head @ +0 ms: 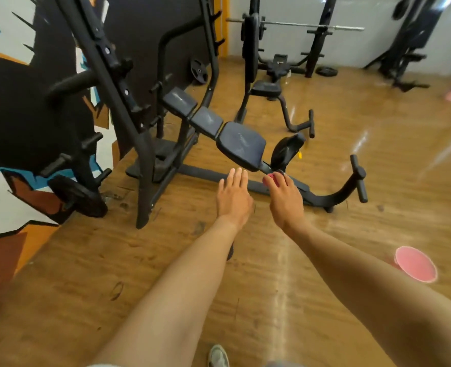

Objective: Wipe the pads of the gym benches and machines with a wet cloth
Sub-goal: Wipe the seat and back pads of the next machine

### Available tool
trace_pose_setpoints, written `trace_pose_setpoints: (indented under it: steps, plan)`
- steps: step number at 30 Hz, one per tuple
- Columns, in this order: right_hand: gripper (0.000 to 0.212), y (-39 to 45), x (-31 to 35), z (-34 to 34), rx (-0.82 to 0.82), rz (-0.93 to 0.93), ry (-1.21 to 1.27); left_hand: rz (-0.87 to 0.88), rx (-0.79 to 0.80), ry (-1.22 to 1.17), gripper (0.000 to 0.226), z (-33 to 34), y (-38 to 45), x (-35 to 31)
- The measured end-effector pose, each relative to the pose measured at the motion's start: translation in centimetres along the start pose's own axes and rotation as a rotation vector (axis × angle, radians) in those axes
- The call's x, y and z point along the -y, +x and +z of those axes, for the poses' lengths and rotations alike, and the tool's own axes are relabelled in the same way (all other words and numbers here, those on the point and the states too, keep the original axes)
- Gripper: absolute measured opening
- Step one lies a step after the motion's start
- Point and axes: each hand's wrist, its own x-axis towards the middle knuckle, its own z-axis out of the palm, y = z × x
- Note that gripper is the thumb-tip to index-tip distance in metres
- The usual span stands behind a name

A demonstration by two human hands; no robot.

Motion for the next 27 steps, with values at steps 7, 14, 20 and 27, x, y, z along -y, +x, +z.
trace_pose_setpoints:
  steps: [7,14,20,27]
  plan:
    - [0.060,12.4,-3.6,3.0,0.007,0.128,-0.038,0.130,-0.017,0.027,0.066,-1.2,15.3,3.0]
    - [0.063,26.3,-9.2,9.5,0.052,0.194,-0.067,0.205,0.026,0.029,0.065,1.7,30.8,4.9]
    - [0.055,38.2,-13.7,16.5,0.139,0.210,-0.080,0.188,0.082,0.003,0.066,4.3,44.5,5.3]
    - [0.061,46.4,-17.6,21.9,0.235,0.297,-0.109,0.283,0.219,0.002,0.066,8.3,55.9,4.9]
